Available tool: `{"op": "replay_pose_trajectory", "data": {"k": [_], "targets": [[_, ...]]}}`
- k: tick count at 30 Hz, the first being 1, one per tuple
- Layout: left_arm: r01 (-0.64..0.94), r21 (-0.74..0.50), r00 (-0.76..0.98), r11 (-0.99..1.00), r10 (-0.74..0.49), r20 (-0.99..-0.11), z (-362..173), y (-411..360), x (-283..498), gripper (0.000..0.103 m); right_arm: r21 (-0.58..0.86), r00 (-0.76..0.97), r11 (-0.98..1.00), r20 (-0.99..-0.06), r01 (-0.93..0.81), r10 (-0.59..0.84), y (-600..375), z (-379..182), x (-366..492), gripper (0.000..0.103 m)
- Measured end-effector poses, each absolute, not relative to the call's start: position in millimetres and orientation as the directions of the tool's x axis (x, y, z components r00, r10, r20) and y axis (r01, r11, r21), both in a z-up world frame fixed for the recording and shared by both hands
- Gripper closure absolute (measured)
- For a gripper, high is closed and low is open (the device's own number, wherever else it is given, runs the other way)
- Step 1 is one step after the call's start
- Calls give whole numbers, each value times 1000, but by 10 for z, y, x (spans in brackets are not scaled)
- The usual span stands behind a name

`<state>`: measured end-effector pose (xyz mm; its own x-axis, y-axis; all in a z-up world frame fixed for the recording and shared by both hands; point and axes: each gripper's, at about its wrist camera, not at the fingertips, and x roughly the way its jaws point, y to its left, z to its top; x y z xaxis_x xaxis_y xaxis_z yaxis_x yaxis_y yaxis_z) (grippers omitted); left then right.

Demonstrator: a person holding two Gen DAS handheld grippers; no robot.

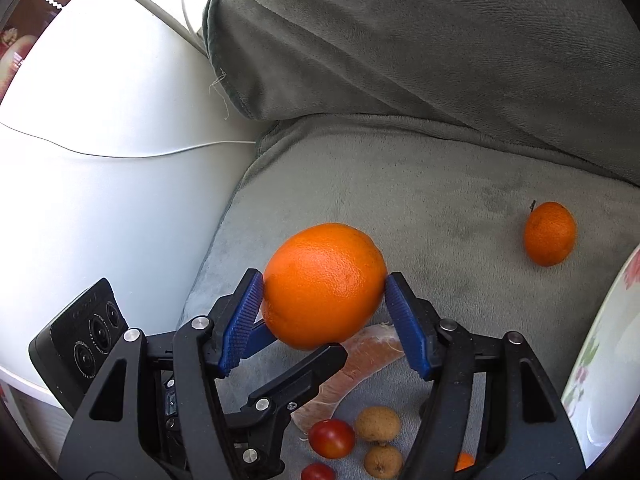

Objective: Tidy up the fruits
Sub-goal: 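Close the right tool on the large orange and lift it, then carry the orange over the white plate and open the right tool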

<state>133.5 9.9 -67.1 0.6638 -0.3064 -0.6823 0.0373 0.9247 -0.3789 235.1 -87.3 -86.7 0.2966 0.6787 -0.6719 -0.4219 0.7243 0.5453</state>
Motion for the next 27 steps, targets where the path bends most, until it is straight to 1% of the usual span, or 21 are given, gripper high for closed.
{"op": "replay_pose_trajectory", "data": {"k": [12,21,27], "targets": [[100,-364,678,926,-332,-656,-371,-345,969,53,540,352,731,-646,-416,677,-1222,-717,2041,37],[170,-357,664,918,-374,-648,-334,-686,677,54,527,405,756,-640,-388,654,-1560,-674,1830,37],[218,-354,644,909,-407,-647,-384,-855,711,54,536,435,767,-631,-354,642,-1817,-683,1730,37]]}}
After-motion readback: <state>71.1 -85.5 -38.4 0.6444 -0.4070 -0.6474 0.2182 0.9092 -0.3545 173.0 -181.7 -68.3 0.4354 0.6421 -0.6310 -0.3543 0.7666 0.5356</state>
